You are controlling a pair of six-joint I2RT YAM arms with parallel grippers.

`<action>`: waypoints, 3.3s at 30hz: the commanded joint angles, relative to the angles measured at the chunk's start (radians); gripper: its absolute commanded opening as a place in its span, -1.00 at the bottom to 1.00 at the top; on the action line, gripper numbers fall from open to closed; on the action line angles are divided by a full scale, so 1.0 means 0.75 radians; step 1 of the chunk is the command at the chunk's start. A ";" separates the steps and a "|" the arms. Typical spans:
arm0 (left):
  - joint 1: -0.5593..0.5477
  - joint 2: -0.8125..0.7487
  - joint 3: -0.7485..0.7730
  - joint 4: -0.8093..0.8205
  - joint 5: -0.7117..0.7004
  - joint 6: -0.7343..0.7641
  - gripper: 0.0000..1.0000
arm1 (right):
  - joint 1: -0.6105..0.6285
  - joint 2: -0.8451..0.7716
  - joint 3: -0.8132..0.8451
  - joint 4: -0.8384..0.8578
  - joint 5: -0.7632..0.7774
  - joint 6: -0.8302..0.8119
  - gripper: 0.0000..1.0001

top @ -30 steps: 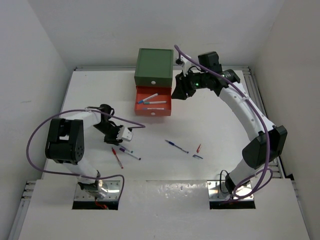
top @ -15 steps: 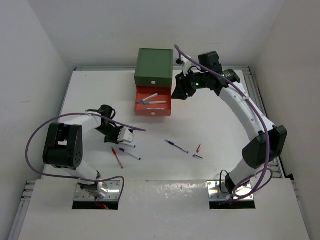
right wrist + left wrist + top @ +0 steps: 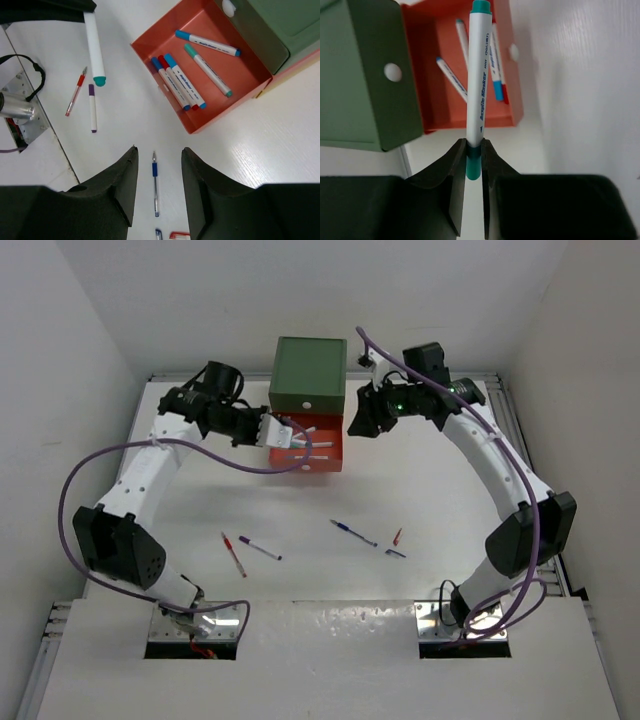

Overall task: Sort the stationery into containers
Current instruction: Place the pen in the drawer, then pick up the pen from the center of the board.

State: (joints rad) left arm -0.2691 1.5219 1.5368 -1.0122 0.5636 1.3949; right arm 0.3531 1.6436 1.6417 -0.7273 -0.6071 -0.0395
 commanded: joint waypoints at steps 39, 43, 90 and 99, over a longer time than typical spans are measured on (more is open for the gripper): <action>-0.114 0.008 -0.085 -0.026 0.028 -0.165 -0.05 | -0.125 -0.195 -0.190 0.041 -0.078 0.040 -0.19; -0.142 -0.208 -0.326 -0.098 0.011 -0.129 -0.01 | -0.127 -0.228 -0.256 0.053 -0.074 0.040 -0.13; -0.367 -0.103 -0.863 0.401 -0.187 -0.232 -0.96 | -0.184 -0.300 -0.422 0.033 -0.019 0.020 0.26; -0.388 0.046 -0.107 0.090 -0.201 -0.346 -1.00 | -0.199 -0.293 -0.418 0.033 -0.027 0.024 0.26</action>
State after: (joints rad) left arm -0.5407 1.4994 1.3285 -0.8341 0.3996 1.1717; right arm 0.2161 1.4364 1.3212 -0.7189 -0.6109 -0.0216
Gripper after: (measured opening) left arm 0.205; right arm 0.632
